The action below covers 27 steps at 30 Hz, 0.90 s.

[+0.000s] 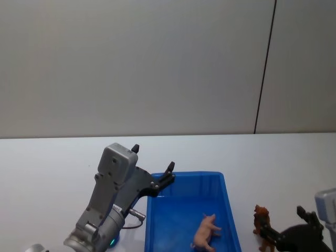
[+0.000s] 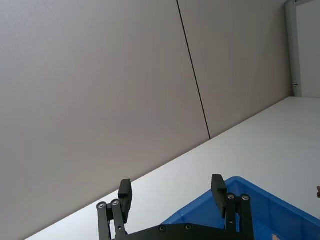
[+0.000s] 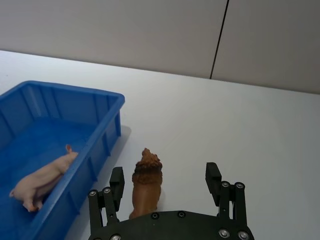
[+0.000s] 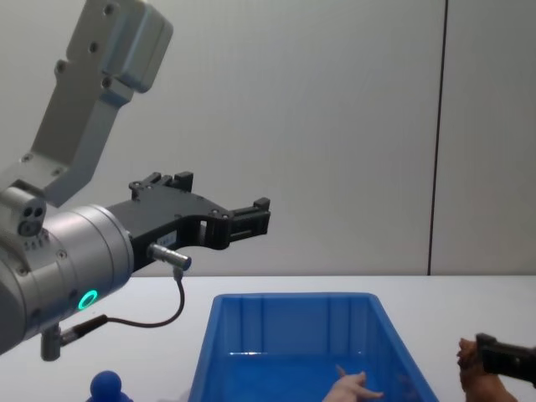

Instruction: Pick up the two dolls from the table and place them into the box.

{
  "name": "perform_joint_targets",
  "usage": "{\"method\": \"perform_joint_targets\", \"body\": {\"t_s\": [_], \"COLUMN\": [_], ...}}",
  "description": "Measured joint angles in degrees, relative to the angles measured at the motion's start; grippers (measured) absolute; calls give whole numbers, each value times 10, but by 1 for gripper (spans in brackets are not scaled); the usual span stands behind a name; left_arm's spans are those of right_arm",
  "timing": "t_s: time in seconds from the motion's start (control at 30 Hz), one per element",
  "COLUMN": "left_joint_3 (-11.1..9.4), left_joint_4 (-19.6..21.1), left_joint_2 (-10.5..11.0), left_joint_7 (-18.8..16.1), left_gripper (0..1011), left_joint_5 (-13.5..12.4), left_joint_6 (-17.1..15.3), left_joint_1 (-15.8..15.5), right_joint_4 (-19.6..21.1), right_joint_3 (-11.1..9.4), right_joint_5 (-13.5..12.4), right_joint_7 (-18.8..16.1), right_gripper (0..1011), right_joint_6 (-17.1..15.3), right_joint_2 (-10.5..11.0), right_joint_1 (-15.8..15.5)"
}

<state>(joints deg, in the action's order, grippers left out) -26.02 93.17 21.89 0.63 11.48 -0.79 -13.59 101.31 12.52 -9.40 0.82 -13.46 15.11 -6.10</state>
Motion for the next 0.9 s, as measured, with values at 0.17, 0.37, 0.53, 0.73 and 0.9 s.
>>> {"method": "perform_joint_targets", "body": {"t_s": [0.17, 0.37, 0.53, 0.73, 0.9], "left_joint_3": [0, 0, 0, 0, 0], "left_joint_4": [0, 0, 0, 0, 0], "left_joint_2": [0, 0, 0, 0, 0], "left_joint_7": [0, 0, 0, 0, 0], "left_gripper": [1001, 1001, 1001, 1001, 1001], "left_joint_5": [0, 0, 0, 0, 0], "left_joint_6": [0, 0, 0, 0, 0], "left_joint_1": [0, 0, 0, 0, 0], "right_joint_4": [-5, -15, -26, -41, -54], "right_joint_3": [-2, -3, -2, 1, 4], "right_joint_5": [-4, -6, -6, -4, -3], "right_joint_7": [3, 2, -3, -13, -20], "right_gripper": [1001, 1001, 1001, 1001, 960], "right_joint_6": [-2, -3, -3, -1, 1], "right_joint_2": [2, 1, -3, -9, -16], "right_joint_1": [-5, -8, -6, -1, 4]}}
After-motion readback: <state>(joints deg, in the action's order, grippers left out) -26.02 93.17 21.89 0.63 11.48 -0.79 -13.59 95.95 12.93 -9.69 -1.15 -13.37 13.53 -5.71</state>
